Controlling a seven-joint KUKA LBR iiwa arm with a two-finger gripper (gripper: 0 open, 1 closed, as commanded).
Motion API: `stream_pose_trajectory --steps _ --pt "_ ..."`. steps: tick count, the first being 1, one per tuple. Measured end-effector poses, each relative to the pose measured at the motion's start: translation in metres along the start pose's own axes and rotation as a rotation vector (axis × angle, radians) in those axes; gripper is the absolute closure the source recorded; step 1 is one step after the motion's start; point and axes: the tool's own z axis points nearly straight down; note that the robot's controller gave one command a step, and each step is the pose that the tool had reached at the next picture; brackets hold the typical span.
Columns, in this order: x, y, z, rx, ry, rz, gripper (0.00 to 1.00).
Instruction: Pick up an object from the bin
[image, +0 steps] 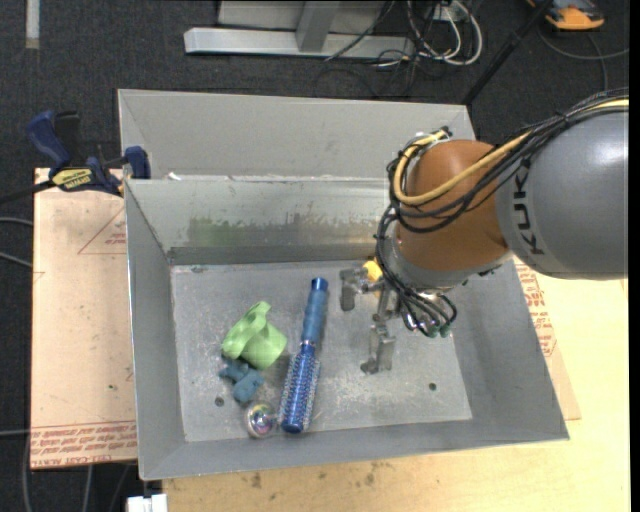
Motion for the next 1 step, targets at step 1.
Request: stream_pose_trajectory --steps 1 --pt "-0.0797 0.0047 -0.0093 -0.001 -0.001 -0.055 0.0"
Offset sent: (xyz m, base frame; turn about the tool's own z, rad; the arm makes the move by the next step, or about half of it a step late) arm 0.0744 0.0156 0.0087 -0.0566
